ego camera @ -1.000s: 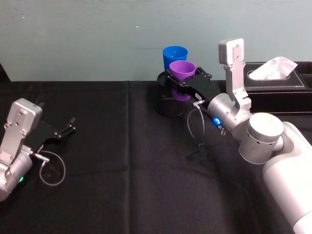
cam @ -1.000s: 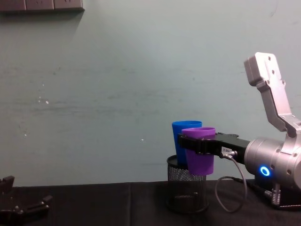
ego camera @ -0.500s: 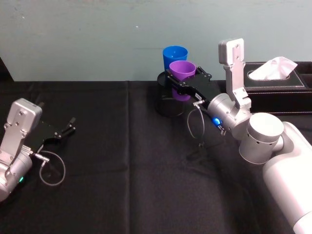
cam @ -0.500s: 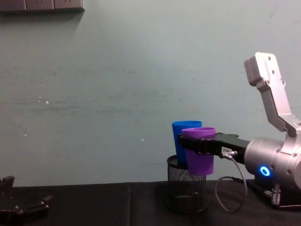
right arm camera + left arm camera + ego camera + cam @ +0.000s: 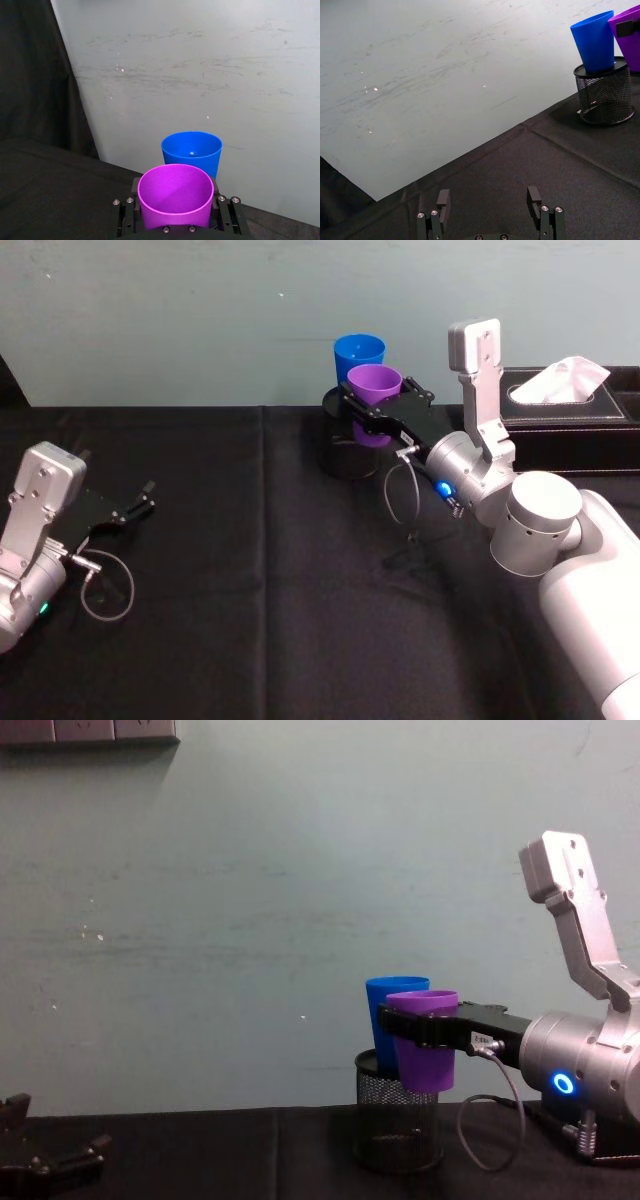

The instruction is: Pick up one cup with a gripper and tap it against the other cup.

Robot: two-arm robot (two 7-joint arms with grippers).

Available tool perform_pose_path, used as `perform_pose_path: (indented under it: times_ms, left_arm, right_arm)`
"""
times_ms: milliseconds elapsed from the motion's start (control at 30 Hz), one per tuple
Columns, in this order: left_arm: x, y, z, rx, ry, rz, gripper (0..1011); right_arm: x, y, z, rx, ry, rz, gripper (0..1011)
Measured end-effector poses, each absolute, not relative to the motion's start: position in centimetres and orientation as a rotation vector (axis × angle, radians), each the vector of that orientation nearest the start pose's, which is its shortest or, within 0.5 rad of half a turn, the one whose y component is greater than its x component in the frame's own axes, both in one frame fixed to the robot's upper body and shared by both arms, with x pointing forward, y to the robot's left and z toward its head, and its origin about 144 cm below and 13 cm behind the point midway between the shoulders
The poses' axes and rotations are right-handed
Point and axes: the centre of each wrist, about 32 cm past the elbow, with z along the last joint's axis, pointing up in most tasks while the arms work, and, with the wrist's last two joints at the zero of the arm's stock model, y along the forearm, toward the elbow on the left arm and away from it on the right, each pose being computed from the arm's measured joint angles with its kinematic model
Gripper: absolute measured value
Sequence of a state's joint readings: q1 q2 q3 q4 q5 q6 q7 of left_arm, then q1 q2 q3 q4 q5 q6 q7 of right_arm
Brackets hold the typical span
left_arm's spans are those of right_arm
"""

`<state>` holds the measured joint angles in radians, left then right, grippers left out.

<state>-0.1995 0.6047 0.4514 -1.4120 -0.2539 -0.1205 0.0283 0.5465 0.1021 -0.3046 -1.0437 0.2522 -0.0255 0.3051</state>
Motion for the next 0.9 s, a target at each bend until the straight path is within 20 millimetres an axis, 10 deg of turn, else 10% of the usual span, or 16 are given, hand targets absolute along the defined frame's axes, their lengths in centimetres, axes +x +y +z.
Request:
perform_pose_path:
  times_ms: [567, 900]
  left_arm:
    - [48.9, 31.0, 114.0, 0.304, -0.285, 1.248, 1000]
    - [48.9, 31.0, 114.0, 0.304, -0.285, 1.248, 1000]
  right_arm:
    - [60.0, -19.0, 118.4, 0.014, 0.003, -1.057, 750]
    - [55.9, -20.0, 117.8, 0.016, -0.027, -1.033, 750]
